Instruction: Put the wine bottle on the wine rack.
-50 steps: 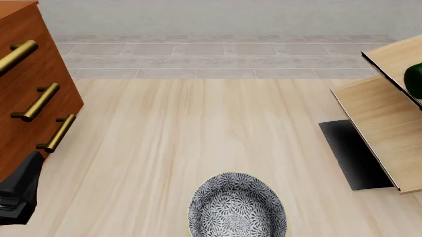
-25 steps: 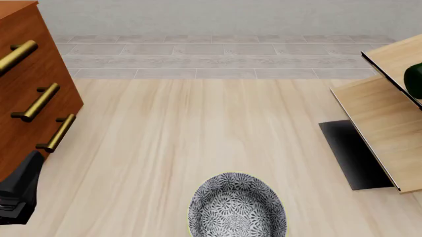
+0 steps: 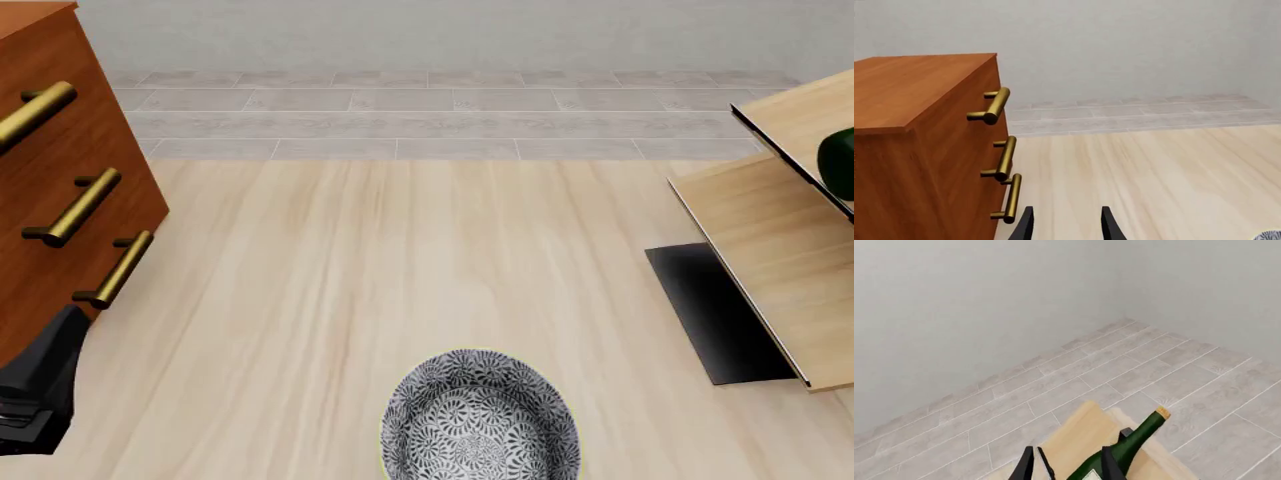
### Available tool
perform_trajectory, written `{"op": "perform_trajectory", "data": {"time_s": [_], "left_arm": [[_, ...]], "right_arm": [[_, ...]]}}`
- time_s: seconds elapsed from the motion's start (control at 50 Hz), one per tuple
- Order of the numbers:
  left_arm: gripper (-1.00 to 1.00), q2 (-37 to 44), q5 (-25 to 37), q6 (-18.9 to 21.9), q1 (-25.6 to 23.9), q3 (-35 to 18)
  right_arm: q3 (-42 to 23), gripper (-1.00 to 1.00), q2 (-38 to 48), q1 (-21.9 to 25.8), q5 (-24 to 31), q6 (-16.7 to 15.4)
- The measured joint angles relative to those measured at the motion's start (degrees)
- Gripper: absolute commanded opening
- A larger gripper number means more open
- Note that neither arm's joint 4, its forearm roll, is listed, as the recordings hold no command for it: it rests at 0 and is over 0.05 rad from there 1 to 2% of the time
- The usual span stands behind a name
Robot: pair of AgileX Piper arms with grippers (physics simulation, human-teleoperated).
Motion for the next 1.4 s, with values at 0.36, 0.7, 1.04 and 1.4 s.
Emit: {"op": "perform_trajectory", "data": {"time_s": [0.36, 0.7, 1.04, 1.4], "left_arm": [[1.00, -0.01, -0.04, 0.31, -0.18, -0.15], [1.00, 0.00, 0.21, 0.63, -0.41, -0.90], [1.00, 0.05, 0.82, 0.89, -0.62, -2.05], [1.00, 0.00, 3.21, 1.40, 0.07, -5.65]], "right_arm": [[5.76, 1.00, -8.17, 5.66, 1.51, -3.60], [11.10, 1.00, -16.56, 11.06, 3.30, -5.59], [17.24, 1.00, -23.95, 14.32, 4.74, -6.21], [23.20, 1.00, -31.50, 16.51, 6.62, -7.43]]}}
